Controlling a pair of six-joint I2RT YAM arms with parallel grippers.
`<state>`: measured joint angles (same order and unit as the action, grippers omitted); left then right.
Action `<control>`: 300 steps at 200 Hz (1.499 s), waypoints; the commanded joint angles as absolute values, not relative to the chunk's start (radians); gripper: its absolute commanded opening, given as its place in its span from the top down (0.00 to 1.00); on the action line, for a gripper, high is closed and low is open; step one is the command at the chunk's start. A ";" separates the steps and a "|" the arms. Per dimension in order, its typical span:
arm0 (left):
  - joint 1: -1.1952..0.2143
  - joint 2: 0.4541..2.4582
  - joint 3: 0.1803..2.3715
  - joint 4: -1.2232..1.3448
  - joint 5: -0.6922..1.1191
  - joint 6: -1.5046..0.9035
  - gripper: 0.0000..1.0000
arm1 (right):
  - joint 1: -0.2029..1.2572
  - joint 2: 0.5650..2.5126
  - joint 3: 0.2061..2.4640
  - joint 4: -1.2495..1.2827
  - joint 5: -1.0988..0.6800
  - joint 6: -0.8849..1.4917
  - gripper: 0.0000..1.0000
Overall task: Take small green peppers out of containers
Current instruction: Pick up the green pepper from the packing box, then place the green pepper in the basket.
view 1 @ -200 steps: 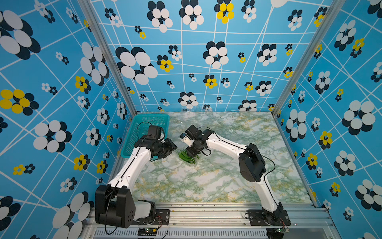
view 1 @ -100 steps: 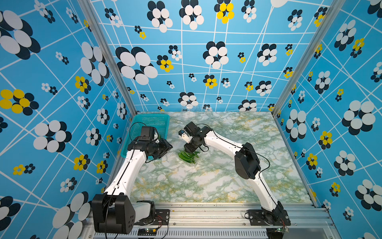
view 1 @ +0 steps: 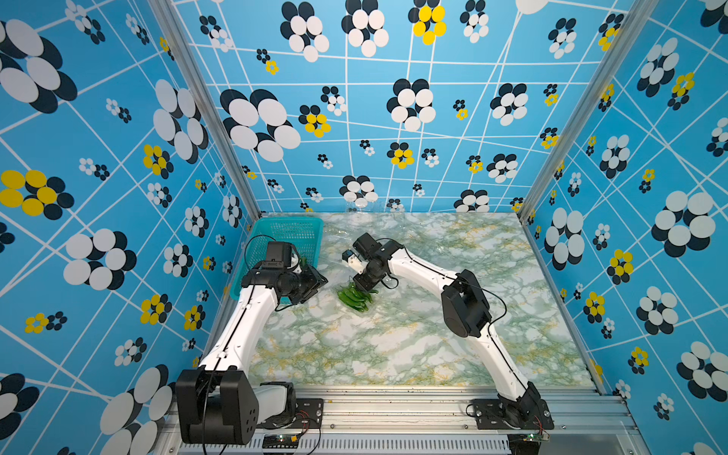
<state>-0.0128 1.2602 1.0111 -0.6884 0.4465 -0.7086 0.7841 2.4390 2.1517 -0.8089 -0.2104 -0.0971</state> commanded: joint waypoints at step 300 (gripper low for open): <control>0.385 1.017 0.957 -0.908 0.634 -0.495 0.46 | 0.920 2.851 2.862 -0.238 -0.396 0.329 0.35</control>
